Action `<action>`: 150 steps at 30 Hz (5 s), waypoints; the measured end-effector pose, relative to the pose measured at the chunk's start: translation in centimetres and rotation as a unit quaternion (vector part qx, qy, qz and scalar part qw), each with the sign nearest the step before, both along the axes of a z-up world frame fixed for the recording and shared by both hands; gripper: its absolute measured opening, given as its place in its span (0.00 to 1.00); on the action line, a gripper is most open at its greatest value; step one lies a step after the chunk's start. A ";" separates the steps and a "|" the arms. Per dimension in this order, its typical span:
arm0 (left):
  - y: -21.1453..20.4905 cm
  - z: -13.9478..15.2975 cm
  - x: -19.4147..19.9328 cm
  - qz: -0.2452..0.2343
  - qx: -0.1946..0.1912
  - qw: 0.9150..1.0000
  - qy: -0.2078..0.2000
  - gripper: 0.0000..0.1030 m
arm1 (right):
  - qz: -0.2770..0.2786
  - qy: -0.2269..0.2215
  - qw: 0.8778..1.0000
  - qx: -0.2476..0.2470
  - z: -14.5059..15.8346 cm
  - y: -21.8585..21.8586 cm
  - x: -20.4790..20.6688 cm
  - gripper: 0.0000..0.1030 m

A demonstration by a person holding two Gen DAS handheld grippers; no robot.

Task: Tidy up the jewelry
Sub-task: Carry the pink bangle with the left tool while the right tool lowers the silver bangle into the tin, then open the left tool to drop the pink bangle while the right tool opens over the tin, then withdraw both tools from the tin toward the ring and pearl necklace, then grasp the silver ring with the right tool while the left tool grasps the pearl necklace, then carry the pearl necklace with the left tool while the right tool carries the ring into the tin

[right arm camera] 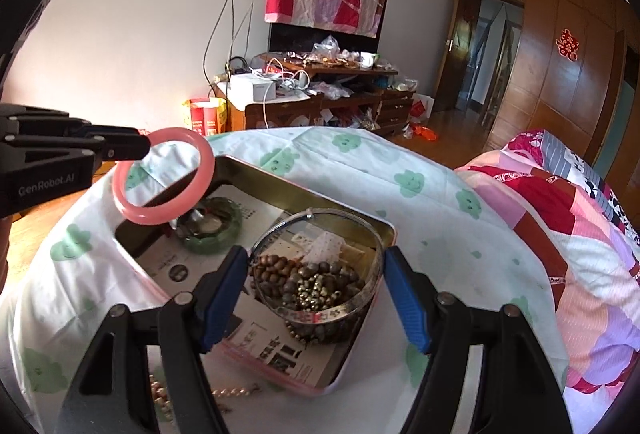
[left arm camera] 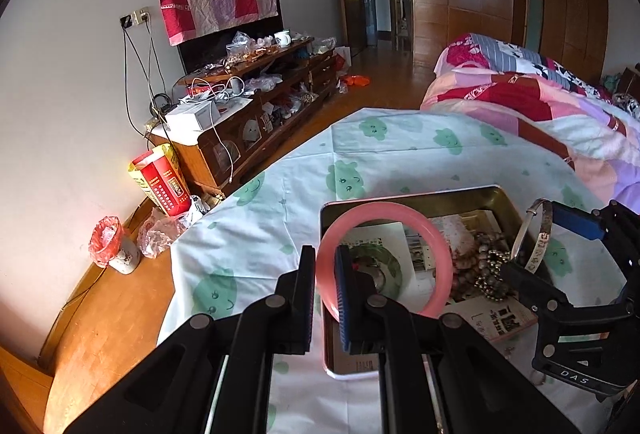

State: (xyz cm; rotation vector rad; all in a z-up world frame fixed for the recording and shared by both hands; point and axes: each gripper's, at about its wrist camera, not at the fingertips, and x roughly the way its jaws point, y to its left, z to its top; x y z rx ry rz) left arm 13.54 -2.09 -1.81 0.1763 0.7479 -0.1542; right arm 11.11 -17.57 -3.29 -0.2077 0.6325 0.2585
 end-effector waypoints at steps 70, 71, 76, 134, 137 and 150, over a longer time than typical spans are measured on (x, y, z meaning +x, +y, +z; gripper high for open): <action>-0.2 -7.3 -10.0 0.006 -0.019 0.997 0.080 0.54 | -0.015 0.105 0.994 -0.009 -5.4 -2.1 -8.6 0.60; -0.2 -7.4 -10.0 0.005 -0.019 0.996 0.081 0.54 | -0.012 0.110 0.994 -0.008 -5.6 -2.0 -8.6 0.58; -0.5 -7.4 -10.1 -0.001 -0.025 0.996 0.083 0.54 | -0.006 0.129 0.992 0.004 -5.9 -2.2 -8.4 0.55; -0.9 -7.4 -10.0 -0.064 -0.077 0.991 0.093 0.06 | -0.044 0.099 0.994 0.027 -6.0 -5.5 -9.7 0.20; -0.5 -6.9 -10.3 -0.060 -0.071 0.992 0.082 0.06 | -0.041 0.096 0.994 0.024 -6.0 -5.4 -9.8 0.20; 0.9 -4.2 -10.9 -0.049 -0.073 0.995 0.047 0.05 | -0.033 0.086 0.995 0.036 -5.5 -5.4 -10.2 0.20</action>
